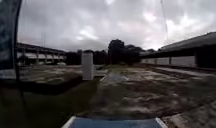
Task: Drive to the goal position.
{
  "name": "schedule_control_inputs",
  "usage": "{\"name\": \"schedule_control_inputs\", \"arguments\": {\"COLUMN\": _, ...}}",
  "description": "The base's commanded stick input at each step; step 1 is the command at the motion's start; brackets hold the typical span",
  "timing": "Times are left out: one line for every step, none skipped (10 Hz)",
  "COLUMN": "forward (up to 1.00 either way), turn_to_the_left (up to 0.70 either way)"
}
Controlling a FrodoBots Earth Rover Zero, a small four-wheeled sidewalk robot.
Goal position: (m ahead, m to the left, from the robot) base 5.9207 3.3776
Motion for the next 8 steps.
{"name": "schedule_control_inputs", "arguments": {"forward": 0.70, "turn_to_the_left": -0.29}}
{"name": "schedule_control_inputs", "arguments": {"forward": 0.70, "turn_to_the_left": -0.35}}
{"name": "schedule_control_inputs", "arguments": {"forward": 0.70, "turn_to_the_left": -0.22}}
{"name": "schedule_control_inputs", "arguments": {"forward": 0.70, "turn_to_the_left": -0.01}}
{"name": "schedule_control_inputs", "arguments": {"forward": 0.70, "turn_to_the_left": 0.00}}
{"name": "schedule_control_inputs", "arguments": {"forward": 0.70, "turn_to_the_left": 0.00}}
{"name": "schedule_control_inputs", "arguments": {"forward": 0.70, "turn_to_the_left": 0.00}}
{"name": "schedule_control_inputs", "arguments": {"forward": 0.70, "turn_to_the_left": 0.00}}
